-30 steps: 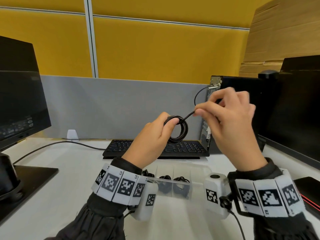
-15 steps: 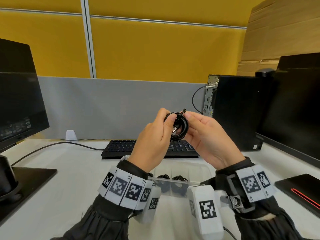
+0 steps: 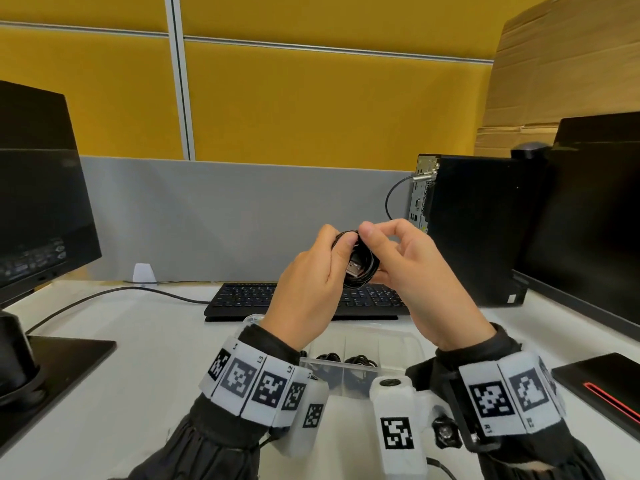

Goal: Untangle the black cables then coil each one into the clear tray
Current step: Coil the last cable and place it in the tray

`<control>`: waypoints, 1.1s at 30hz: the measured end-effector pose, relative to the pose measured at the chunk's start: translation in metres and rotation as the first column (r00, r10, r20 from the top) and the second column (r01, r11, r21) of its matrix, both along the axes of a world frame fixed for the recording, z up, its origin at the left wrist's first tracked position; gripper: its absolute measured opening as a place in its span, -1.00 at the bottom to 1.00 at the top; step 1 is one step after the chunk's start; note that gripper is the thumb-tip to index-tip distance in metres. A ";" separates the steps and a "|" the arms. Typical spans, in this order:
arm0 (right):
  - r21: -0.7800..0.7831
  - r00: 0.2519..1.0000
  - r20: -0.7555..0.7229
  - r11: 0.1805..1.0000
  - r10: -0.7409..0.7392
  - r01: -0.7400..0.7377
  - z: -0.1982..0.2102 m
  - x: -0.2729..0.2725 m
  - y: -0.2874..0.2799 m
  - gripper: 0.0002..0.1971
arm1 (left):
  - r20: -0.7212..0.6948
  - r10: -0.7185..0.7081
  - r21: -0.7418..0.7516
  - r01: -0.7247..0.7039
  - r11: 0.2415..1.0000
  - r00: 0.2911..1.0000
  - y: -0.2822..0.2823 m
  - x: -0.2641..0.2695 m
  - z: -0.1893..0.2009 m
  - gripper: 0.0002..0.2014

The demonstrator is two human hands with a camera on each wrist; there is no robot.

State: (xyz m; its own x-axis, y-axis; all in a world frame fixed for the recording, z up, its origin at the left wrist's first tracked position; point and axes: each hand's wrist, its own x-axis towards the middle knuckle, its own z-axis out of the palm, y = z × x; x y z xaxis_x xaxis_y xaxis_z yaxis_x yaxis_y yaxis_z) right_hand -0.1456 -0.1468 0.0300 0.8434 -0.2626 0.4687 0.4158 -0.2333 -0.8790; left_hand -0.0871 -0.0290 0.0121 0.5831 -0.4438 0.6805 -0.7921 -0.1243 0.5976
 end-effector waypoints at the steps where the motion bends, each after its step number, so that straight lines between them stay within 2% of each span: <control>1: -0.023 1.000 0.000 1.000 -0.003 0.003 0.000 0.000 0.000 -0.70 | -0.001 -0.014 -0.014 0.014 1.000 1.000 0.000 -0.001 0.001 -0.59; 3: -0.038 1.000 -0.018 0.999 0.008 -0.009 0.001 -0.001 -0.003 -0.69 | -0.023 -0.054 -0.018 0.053 0.998 0.998 0.001 -0.002 0.002 -0.61; 8: -0.141 0.997 -0.074 0.990 -0.010 0.000 0.000 -0.001 -0.009 -0.62 | -0.166 -0.125 0.091 0.141 0.986 0.978 0.004 -0.001 0.005 -0.47; 12: -0.213 0.996 -0.082 0.977 -0.025 0.007 0.001 -0.002 -0.012 -0.64 | -0.204 -0.108 0.175 0.144 0.974 0.973 0.005 0.002 0.004 -0.61; 15: -0.323 0.994 -0.083 0.946 -0.069 0.039 0.001 -0.002 -0.014 -0.62 | -0.219 -0.116 0.197 0.160 0.967 0.969 0.006 0.002 0.003 -0.69; 19: -0.396 0.992 -0.098 0.917 -0.082 0.036 0.000 -0.001 -0.011 -0.58 | -0.282 -0.167 0.162 0.218 0.962 0.945 0.008 0.006 0.003 -0.73; 23: -0.336 0.997 -0.026 0.940 -0.073 0.060 0.001 -0.001 -0.009 -0.75 | -0.372 -0.239 0.063 0.281 0.958 0.897 0.008 0.008 0.002 -0.75; 25: -0.336 0.996 0.022 0.938 -0.085 0.087 0.001 -0.001 -0.009 -0.81 | -0.409 -0.283 0.024 0.320 0.947 0.867 0.008 0.008 0.002 -0.67; 28: -0.372 0.994 0.011 0.922 -0.109 0.105 0.000 0.000 -0.011 -0.78 | -0.431 -0.326 0.016 0.368 0.930 0.842 0.008 0.009 0.002 -0.49; 33: -0.282 0.996 -0.019 0.957 -0.082 0.073 -0.002 0.002 -0.016 -0.71 | -0.481 -0.389 -0.084 0.400 0.913 0.786 0.007 0.009 0.002 -0.49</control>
